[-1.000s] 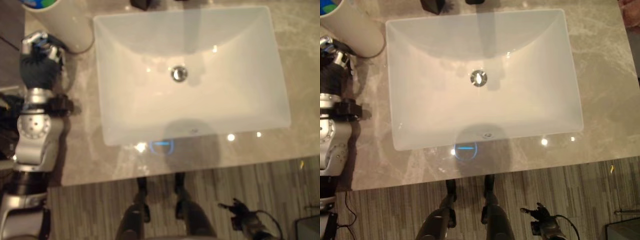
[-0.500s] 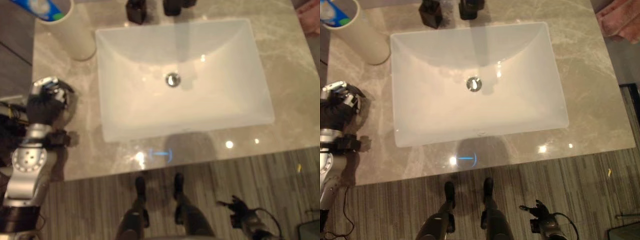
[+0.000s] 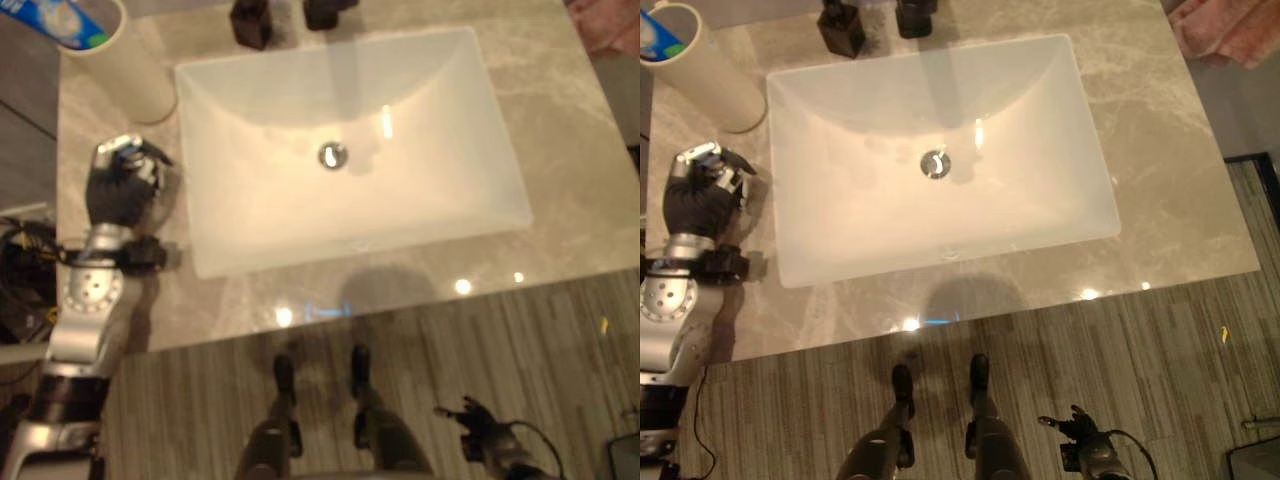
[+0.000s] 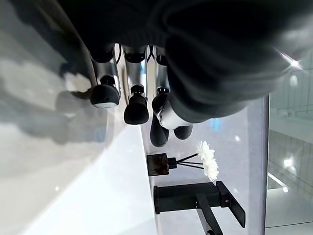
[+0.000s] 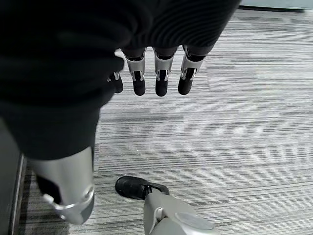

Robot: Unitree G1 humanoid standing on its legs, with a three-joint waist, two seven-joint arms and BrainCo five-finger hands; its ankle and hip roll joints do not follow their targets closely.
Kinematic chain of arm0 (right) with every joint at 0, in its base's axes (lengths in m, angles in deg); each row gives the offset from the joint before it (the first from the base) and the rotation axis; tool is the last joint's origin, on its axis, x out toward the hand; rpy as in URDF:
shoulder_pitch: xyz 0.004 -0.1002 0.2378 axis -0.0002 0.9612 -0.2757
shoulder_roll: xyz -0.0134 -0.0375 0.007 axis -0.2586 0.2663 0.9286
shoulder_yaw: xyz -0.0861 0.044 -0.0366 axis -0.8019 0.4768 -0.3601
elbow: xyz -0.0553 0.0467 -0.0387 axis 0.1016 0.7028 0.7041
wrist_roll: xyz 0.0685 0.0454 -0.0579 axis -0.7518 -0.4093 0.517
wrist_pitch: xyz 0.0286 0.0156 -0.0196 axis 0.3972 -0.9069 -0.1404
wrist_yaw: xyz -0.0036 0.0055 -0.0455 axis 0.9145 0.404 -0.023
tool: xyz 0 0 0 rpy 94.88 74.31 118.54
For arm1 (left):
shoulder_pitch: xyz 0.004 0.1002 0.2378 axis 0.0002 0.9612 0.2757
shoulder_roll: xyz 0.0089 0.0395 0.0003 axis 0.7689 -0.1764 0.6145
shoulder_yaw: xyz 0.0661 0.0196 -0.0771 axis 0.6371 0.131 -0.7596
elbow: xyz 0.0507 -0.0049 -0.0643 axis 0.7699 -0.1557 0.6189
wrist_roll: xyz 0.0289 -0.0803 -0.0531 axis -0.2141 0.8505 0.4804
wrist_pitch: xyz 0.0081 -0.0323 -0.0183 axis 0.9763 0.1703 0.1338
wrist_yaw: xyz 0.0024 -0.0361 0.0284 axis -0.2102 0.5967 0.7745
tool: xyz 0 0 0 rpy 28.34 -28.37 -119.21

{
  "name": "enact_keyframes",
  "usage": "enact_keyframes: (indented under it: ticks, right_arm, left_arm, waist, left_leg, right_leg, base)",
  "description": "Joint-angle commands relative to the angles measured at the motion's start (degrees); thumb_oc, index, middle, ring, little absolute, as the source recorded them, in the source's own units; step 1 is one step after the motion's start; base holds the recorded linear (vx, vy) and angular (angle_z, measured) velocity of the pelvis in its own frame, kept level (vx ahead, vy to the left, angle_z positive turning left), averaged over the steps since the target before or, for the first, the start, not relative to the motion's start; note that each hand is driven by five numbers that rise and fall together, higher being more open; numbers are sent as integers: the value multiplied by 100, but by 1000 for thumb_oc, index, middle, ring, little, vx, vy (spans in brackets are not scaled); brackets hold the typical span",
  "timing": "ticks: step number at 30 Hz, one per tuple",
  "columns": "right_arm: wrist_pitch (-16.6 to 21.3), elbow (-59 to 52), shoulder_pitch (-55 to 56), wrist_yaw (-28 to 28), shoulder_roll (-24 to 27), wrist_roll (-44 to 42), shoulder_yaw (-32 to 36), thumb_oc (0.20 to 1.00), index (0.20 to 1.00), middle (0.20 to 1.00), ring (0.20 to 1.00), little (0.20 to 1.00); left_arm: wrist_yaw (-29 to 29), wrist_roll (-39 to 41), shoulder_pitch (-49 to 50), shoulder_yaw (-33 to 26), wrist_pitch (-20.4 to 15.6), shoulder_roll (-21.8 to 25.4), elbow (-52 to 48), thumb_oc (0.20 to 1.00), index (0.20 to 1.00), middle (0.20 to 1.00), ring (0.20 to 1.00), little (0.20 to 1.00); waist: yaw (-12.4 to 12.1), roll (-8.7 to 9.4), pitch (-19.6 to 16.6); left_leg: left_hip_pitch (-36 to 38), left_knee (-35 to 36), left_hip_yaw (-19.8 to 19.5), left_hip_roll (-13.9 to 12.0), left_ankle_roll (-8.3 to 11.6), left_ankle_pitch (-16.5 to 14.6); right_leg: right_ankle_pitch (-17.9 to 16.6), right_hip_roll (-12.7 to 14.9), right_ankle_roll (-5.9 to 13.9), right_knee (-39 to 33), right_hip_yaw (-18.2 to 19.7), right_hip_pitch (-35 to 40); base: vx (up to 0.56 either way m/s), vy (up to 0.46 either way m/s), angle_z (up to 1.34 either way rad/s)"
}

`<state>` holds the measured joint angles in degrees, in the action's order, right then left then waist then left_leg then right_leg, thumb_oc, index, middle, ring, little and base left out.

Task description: Put brush and paste in cup on sink, flatten towel.

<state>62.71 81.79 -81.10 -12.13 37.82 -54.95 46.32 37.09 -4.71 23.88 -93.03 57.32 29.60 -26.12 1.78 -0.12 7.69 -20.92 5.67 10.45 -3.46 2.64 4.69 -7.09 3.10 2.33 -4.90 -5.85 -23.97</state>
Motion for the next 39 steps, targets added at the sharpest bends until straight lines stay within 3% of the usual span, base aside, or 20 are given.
enact_keyframes:
  ticks: [1, 13, 19, 39]
  right_arm:
    - [-2, 181, 123, -24, 73, -41, -114, 1000, 1000, 1000, 1000, 1000]
    - [21, 31, 94, -69, 107, -154, -161, 1000, 1000, 1000, 1000, 1000]
    - [25, -5, 96, -86, 146, -214, -183, 1000, 1000, 1000, 1000, 1000]
    - [92, -201, 123, -112, 233, -378, -327, 1000, 1000, 1000, 1000, 1000]
  left_arm:
    - [218, -202, -279, -35, -218, 86, 176, 200, 200, 200, 200, 200]
    - [728, -166, -1186, 63, -327, 386, 910, 200, 200, 200, 200, 200]
    - [866, -87, -1858, 339, -348, 787, 1381, 200, 200, 200, 200, 200]
    - [1103, 184, -3353, 1250, -388, 1475, 2553, 200, 200, 200, 200, 200]
  waist:
    - [62, 56, -48]
    - [147, 60, -57]
    - [200, 72, -64]
    - [349, 122, 18]
  left_leg:
    - [-35, -67, -216, -231, 69, -197]
    - [-235, -67, -237, -244, 87, -172]
    - [-294, -67, -264, -261, 110, -160]
    - [-533, -67, -300, -286, 134, -76]
  right_leg:
    - [254, 230, 425, -10, -39, 134]
    - [236, 238, 466, -10, -44, -47]
    - [241, 215, 480, -10, -36, -98]
    - [153, 166, 520, -10, 0, -328]
  base:
    - [32, -1, -6]
    - [36, 2, -3]
    - [24, -3, 2]
    - [1, 1, -1]
